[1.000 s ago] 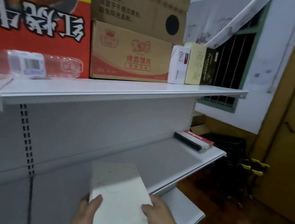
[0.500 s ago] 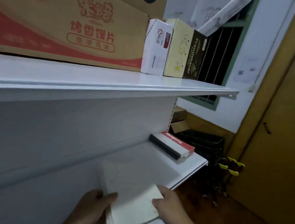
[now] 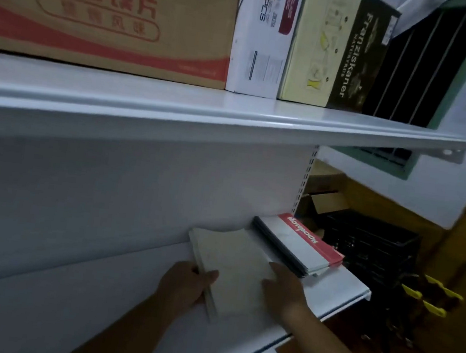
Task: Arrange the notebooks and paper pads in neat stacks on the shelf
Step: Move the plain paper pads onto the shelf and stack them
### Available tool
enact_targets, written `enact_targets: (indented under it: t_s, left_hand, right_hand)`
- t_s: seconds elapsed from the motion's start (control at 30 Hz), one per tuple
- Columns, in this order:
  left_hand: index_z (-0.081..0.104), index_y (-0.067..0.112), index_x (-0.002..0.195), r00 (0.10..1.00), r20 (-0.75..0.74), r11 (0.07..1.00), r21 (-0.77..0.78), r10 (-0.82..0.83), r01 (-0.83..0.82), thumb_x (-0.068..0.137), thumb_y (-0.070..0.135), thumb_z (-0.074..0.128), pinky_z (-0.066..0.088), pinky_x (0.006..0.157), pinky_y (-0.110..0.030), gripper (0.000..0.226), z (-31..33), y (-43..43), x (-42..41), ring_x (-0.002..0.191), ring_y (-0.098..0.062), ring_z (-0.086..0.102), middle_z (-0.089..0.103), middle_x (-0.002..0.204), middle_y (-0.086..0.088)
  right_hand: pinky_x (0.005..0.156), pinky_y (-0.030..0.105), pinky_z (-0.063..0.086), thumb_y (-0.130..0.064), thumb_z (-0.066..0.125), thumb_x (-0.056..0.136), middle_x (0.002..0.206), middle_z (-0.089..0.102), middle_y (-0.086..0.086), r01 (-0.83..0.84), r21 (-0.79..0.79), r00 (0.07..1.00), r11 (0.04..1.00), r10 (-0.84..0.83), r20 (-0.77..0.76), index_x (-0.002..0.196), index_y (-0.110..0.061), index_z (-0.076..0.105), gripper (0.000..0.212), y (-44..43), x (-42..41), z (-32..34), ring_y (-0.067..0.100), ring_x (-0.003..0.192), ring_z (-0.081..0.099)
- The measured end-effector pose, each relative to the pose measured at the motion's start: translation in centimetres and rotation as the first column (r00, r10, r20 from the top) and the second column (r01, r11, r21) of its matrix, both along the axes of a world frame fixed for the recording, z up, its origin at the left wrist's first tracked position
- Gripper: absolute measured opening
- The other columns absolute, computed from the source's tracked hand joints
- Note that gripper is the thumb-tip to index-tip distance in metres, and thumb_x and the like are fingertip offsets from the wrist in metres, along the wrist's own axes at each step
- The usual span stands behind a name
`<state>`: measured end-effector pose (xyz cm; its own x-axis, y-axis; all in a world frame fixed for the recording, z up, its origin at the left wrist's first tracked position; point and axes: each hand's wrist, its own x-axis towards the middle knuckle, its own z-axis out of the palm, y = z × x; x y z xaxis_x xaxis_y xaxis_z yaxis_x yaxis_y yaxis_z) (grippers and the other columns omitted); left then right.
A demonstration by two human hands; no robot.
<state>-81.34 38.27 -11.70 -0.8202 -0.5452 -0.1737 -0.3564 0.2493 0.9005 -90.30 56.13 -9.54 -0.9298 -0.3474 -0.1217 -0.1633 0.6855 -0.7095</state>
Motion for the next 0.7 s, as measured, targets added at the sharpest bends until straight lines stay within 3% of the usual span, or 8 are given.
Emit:
enact_targets:
  t_s: [0.13, 0.2, 0.3, 0.37, 0.47, 0.53, 0.6, 0.7]
  left_hand:
    - [0.064, 0.013, 0.054, 0.990, 0.040, 0.989, -0.071, 0.135, -0.132, 0.082, 0.045, 0.065, 0.044, 0.059, -0.032, 0.043, -0.2, 0.5, -0.6, 0.053, -0.024, 0.057, 0.060, 0.051, -0.009]
    - [0.072, 0.009, 0.071, 0.986, 0.113, 0.977, -0.188, 0.125, -0.102, 0.087, 0.049, 0.057, 0.044, 0.066, -0.027, 0.045, -0.1, 0.6, -0.8, 0.063, -0.025, 0.061, 0.069, 0.071, -0.014]
    - [0.070, 0.009, 0.101, 0.957, 0.263, 0.913, -0.407, 0.123, -0.006, 0.092, 0.054, 0.042, 0.048, 0.088, -0.031, 0.053, 0.2, 1.2, -1.4, 0.101, -0.027, 0.064, 0.069, 0.109, -0.013]
    - [0.060, 0.011, 0.123, 0.934, 0.341, 0.889, -0.454, 0.109, 0.062, 0.093, 0.054, 0.037, 0.046, 0.096, -0.032, 0.056, 0.7, 1.5, -1.4, 0.114, -0.027, 0.058, 0.060, 0.129, -0.011]
    - [0.038, 0.008, 0.142, 0.910, 0.397, 0.918, -0.393, 0.117, 0.054, 0.091, 0.057, 0.040, 0.050, 0.076, -0.027, 0.070, 2.4, 1.3, 0.2, 0.111, -0.027, 0.061, 0.047, 0.142, -0.010]
    - [0.030, 0.012, 0.147, 0.889, 0.437, 0.869, -0.483, 0.134, 0.107, 0.092, 0.057, 0.038, 0.044, 0.090, -0.023, 0.071, 3.6, 0.5, 3.1, 0.127, -0.024, 0.050, 0.031, 0.153, -0.006]
    - [0.027, 0.018, 0.147, 0.879, 0.448, 0.804, -0.577, 0.166, 0.142, 0.093, 0.057, 0.035, 0.025, 0.113, -0.026, 0.068, 4.4, -1.1, 7.8, 0.140, -0.019, 0.030, 0.026, 0.156, -0.001]
    - [0.011, 0.023, 0.151, 0.852, 0.482, 0.767, -0.620, 0.207, 0.164, 0.092, 0.059, 0.035, 0.013, 0.119, -0.033, 0.074, 5.5, -3.5, 16.2, 0.146, -0.019, 0.015, 0.013, 0.159, -0.001]
  right_hand:
    - [0.105, 0.025, 0.033, -0.020, 0.046, 0.095, 0.145, 0.044, 0.004, -0.137, -0.003, 0.988, 0.991, 0.137, -0.068, 0.144, -0.017, 0.036, 0.049, -0.2, -2.6, -1.8, 0.021, 0.130, 0.044]
    - [0.107, 0.028, 0.034, -0.021, 0.047, 0.094, 0.145, 0.045, 0.005, -0.154, -0.035, 0.985, 0.987, 0.151, -0.080, 0.143, -0.017, 0.037, 0.050, -0.2, -3.5, -2.7, 0.023, 0.130, 0.045]
    - [0.112, 0.033, 0.029, -0.018, 0.047, 0.094, 0.147, 0.041, 0.005, -0.197, -0.046, 0.967, 0.979, 0.186, -0.175, 0.141, -0.014, 0.042, 0.047, -0.3, -4.4, -4.0, 0.023, 0.135, 0.038]
    - [0.110, 0.034, 0.031, -0.017, 0.045, 0.093, 0.143, 0.046, 0.005, -0.269, 0.060, 0.912, 0.961, 0.274, -0.305, 0.130, -0.013, 0.055, 0.038, -0.3, -4.4, -4.7, 0.026, 0.132, 0.041]
    - [0.091, 0.038, 0.045, -0.030, 0.033, 0.090, 0.116, 0.063, 0.006, -0.304, 0.215, 0.833, 0.928, 0.369, -0.412, 0.102, -0.014, 0.066, 0.038, -0.6, -3.6, -4.6, 0.031, 0.108, 0.056]
    - [0.085, 0.037, 0.045, -0.032, 0.030, 0.092, 0.110, 0.063, 0.005, -0.278, 0.345, 0.794, 0.896, 0.416, -0.442, 0.102, -0.016, 0.061, 0.036, -0.6, -3.0, -3.6, 0.029, 0.103, 0.057]
    - [0.097, 0.040, 0.039, -0.031, 0.027, 0.095, 0.128, 0.056, 0.004, -0.228, 0.601, 0.761, 0.766, 0.526, -0.381, 0.117, -0.019, 0.054, 0.037, -1.0, -2.8, -1.8, 0.026, 0.116, 0.051]
    - [0.114, 0.056, 0.010, -0.039, 0.024, 0.096, 0.158, 0.015, 0.009, -0.081, 0.870, 0.673, 0.485, 0.671, -0.311, 0.141, -0.024, 0.037, 0.048, -3.5, 0.1, 2.2, 0.031, 0.143, 0.017]
